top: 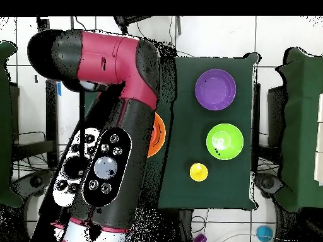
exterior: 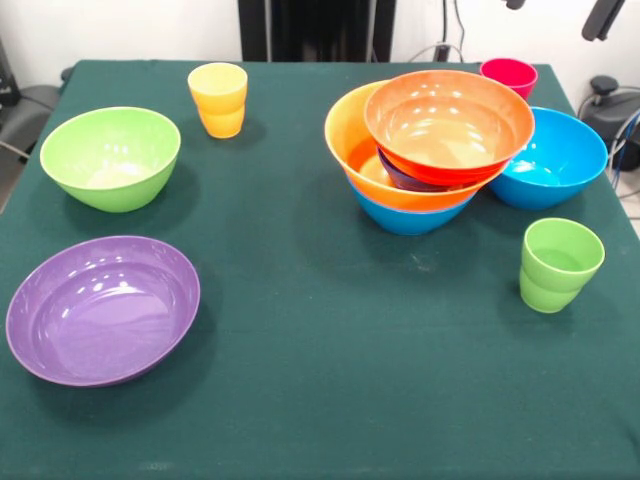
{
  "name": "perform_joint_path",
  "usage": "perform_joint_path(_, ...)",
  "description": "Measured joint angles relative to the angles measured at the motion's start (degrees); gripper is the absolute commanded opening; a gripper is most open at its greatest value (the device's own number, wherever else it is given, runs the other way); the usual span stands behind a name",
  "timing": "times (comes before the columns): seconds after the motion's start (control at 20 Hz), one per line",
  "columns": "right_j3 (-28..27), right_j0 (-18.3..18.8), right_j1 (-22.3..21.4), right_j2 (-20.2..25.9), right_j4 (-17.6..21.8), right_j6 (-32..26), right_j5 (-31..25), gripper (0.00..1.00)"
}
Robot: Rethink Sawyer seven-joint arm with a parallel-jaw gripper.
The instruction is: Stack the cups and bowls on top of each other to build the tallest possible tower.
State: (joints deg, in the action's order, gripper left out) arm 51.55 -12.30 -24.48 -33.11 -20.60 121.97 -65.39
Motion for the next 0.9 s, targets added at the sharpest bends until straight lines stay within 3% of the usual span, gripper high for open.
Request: perform_joint_path(0.9,0.49,5.6,-2.9,2.75,4.18,0.0,-0.01,1.0)
